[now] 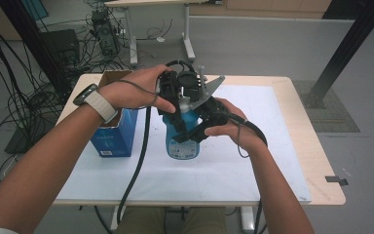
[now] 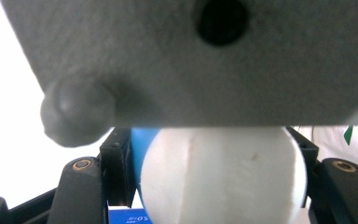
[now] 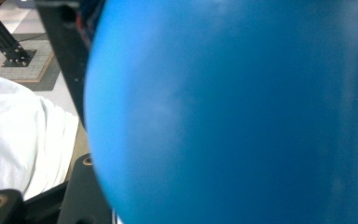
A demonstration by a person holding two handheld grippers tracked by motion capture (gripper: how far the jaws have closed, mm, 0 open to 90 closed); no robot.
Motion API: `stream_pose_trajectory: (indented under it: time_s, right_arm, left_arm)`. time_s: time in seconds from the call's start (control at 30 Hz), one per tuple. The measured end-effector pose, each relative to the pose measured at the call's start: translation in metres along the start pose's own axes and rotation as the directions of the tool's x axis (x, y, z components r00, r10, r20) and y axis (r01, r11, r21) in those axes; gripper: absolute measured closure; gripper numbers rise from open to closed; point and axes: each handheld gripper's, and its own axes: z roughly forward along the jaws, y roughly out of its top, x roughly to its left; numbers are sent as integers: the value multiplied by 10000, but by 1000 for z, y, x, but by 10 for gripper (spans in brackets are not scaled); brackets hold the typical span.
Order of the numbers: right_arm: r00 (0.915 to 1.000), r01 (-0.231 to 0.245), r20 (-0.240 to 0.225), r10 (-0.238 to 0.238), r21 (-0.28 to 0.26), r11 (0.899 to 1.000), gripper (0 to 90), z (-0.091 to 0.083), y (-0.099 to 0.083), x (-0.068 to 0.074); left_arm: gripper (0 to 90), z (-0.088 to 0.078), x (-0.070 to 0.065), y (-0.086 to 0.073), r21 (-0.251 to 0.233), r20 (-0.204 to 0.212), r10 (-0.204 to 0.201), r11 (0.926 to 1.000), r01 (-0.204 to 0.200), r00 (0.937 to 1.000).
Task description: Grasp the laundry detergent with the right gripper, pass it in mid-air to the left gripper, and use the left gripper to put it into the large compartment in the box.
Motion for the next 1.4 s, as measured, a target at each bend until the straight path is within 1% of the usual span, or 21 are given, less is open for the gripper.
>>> stream_pose_trajectory:
  time_s: [0.07,0.27,0.3,0.33,0.43,0.47,0.5,0.53,0.63,0.77,0.8,0.83,0.87,0.9,0.93,1.03,1.07,1.17,1.23,1.3,1.4]
  right_arm:
    - [9997,-232,10,232,79,9997,431,0,1,2]
    - [9998,-197,-7,197,69,9998,431,0,1,1]
    - [9999,172,-13,-173,-33,9998,431,1,0,-1]
    - [9997,-225,3,225,101,9997,431,0,1,2]
    - [9998,-200,10,200,89,9998,430,0,1,3]
    - [10000,-68,10,68,50,10000,430,0,1,2]
    - [9998,-209,10,209,95,9997,430,-1,1,3]
    - [9998,-209,10,209,95,9997,430,-1,1,3]
    - [9998,223,-2,-223,-47,9997,430,0,0,0]
    - [10000,75,-12,-75,-8,10000,429,0,1,1]
    - [9999,-168,4,167,70,9998,427,-1,1,3]
    - [10000,-41,74,41,28,10000,412,-1,1,3]
    - [9996,-241,161,241,-5,9997,370,-2,1,4]
    - [10000,3,92,-2,-59,10000,342,-3,-1,2]
    - [10000,-26,96,26,-41,10000,328,-4,-2,2]
    - [9993,-301,251,287,535,9981,237,-14,-13,-1]
    - [9981,-580,285,552,1060,9927,219,-20,-21,-2]
    - [9939,-1045,556,955,1914,9759,193,-31,-38,-3]
    - [9900,-1342,719,1213,2158,9672,170,-40,-47,-1]
    - [9800,-1941,863,1792,2179,9565,135,-50,-55,0]
    - [9712,-2260,1364,1954,2665,9370,117,-62,-64,2]
  left_arm:
    - [377,-1,1,0,81,-12,93,9999,-93,10000]
    - [376,0,0,-1,53,-41,66,10000,-66,10000]
    - [376,0,-1,-1,-51,-44,-61,10000,60,10000]
    - [376,0,-1,-1,-37,-29,-35,10000,35,10000]
    - [376,0,-2,0,-76,-54,-66,9999,66,10000]
    - [376,-1,-1,0,84,-37,157,9998,-157,9999]
    - [376,1,-3,0,-142,-38,-150,9998,149,9999]
    - [376,1,-3,0,-142,-38,-150,9998,149,9999]
    - [376,0,-3,0,-60,-27,-53,10000,53,10000]
    - [377,-1,-2,0,77,-77,116,9999,-116,9999]
    - [377,-1,-4,0,-67,-155,-56,10000,55,9999]
    - [377,3,-7,-1,-540,-199,-689,9962,678,9974]
    - [377,2,-6,-1,-373,-187,-487,9982,480,9986]
    - [377,1,-4,-1,-218,-200,-321,9993,317,9993]
    - [377,-1,-1,-1,222,-212,200,9996,-195,9996]
    - [377,-3,-1,-1,109,-149,209,9997,-207,9997]
    - [377,-3,-1,-1,114,-142,193,9998,-191,9997]
    - [377,-5,-2,-1,326,-227,198,9993,-190,9995]
    - [377,-6,-2,-1,395,-298,117,9992,-106,9995]
    - [377,-6,-2,0,480,-347,52,9988,-36,9994]
    - [377,-8,-3,2,628,-421,-50,9980,77,9991]
